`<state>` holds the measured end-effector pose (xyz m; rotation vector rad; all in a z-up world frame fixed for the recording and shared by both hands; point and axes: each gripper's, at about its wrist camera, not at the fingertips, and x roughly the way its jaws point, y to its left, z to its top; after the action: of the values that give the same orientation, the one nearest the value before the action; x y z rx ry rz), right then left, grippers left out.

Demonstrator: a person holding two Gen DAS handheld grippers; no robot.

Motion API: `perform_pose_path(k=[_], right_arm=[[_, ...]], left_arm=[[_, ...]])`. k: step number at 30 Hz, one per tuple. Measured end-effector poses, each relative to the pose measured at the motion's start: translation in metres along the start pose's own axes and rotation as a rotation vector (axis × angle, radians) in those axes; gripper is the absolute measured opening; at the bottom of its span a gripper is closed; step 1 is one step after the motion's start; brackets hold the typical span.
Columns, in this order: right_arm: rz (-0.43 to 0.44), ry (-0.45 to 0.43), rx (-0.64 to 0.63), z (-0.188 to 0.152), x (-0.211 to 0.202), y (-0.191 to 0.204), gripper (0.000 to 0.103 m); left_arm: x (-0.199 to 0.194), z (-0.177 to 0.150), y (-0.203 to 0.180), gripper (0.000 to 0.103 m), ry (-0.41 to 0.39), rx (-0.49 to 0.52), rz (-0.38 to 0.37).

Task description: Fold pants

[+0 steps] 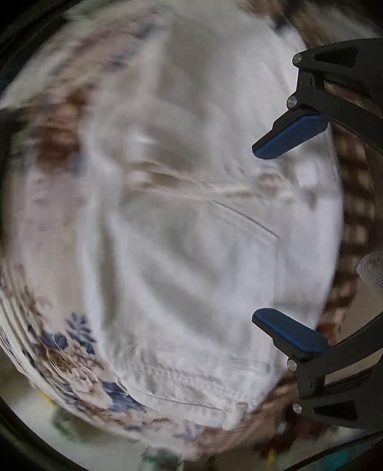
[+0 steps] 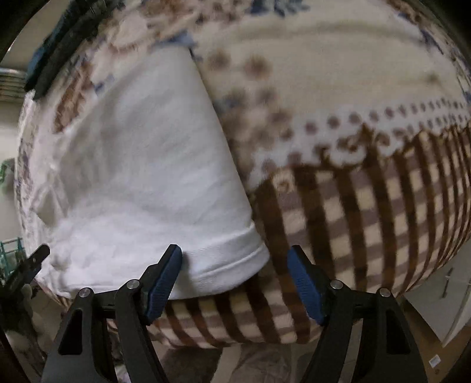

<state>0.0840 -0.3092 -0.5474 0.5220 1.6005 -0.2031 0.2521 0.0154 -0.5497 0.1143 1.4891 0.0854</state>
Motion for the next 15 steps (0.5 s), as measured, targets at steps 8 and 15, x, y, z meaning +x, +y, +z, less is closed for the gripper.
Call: perform_pose_path(k=[8,15], right_arm=[[-0.02,0.015,0.035,0.004,0.002,-0.003,0.078],[-0.082,-0.035,-0.038,-0.004,-0.031,0.058,0.08]], left_arm=[[-0.007,-0.006,0.032,0.103,-0.012,-0.127,-0.109],[-0.043,-0.023,0.141,0.103,-0.141,-0.453,-0.176]])
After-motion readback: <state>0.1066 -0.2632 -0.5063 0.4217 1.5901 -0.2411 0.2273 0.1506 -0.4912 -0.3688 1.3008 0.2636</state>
